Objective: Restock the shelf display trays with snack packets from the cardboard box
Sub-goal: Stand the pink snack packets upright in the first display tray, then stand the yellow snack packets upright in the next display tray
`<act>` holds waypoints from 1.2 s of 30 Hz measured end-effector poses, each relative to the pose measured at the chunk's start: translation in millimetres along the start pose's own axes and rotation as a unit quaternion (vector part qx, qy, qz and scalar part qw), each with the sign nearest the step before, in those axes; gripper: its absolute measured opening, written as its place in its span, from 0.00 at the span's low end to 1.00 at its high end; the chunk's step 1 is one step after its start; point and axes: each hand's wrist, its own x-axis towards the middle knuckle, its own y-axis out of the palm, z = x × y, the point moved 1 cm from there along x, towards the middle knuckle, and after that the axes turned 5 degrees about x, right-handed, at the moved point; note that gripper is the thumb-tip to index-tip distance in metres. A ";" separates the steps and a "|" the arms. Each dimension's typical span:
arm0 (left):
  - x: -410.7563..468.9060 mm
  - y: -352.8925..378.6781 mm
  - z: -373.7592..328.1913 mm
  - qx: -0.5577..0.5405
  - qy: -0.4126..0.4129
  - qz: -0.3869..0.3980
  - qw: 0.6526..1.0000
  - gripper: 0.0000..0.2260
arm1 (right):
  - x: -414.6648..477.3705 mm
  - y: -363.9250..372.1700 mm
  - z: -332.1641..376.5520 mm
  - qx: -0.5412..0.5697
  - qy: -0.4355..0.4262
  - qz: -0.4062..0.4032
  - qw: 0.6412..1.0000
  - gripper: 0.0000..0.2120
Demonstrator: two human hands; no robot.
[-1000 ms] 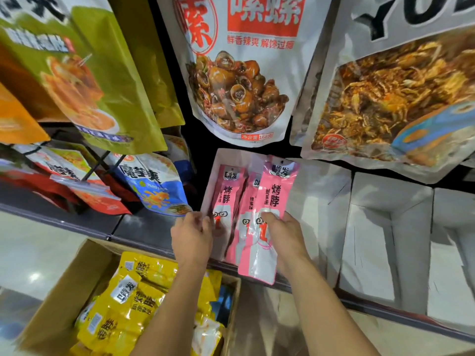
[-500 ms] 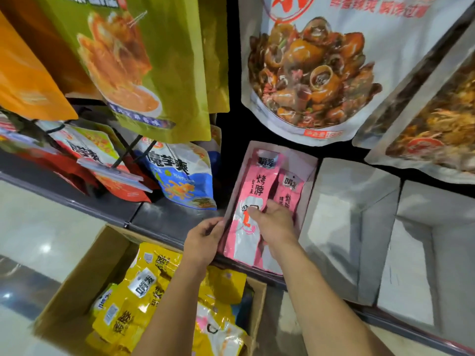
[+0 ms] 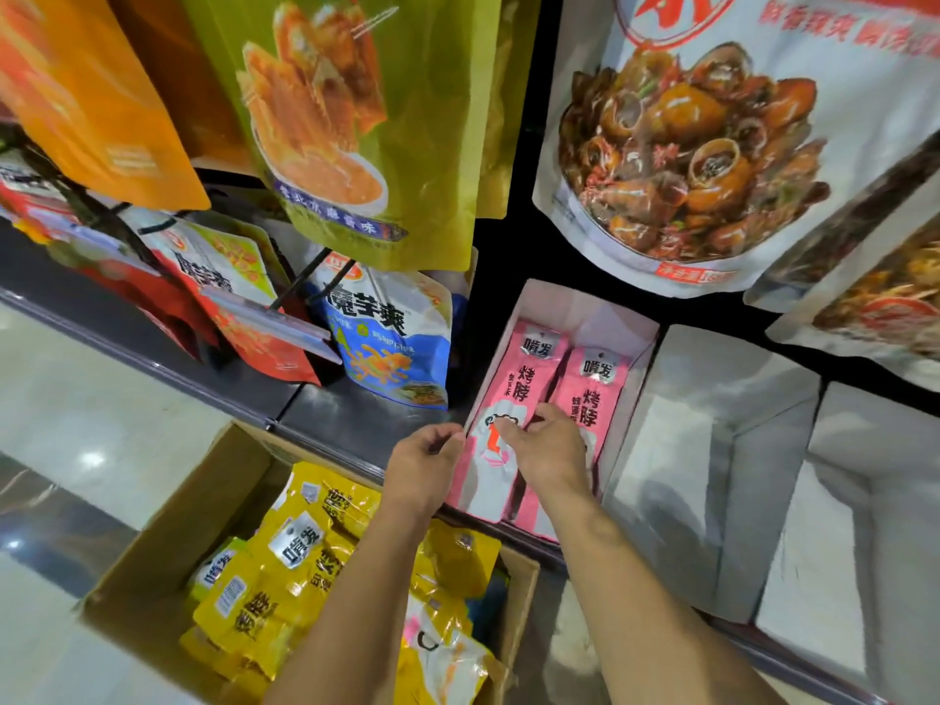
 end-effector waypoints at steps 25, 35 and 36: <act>-130.5 -154.5 71.3 0.254 -0.108 -0.126 0.953 0.28 | -141.3 53.9 9.3 -0.347 -0.258 0.130 0.892 0.27; -141.9 -147.6 96.0 0.221 -0.185 -0.063 0.956 0.25 | -163.7 79.9 -35.0 -0.462 -0.210 0.214 0.835 0.29; -142.3 -146.4 96.0 0.216 -0.188 -0.060 0.956 0.24 | -163.1 81.3 -39.9 -0.467 -0.205 0.216 0.833 0.31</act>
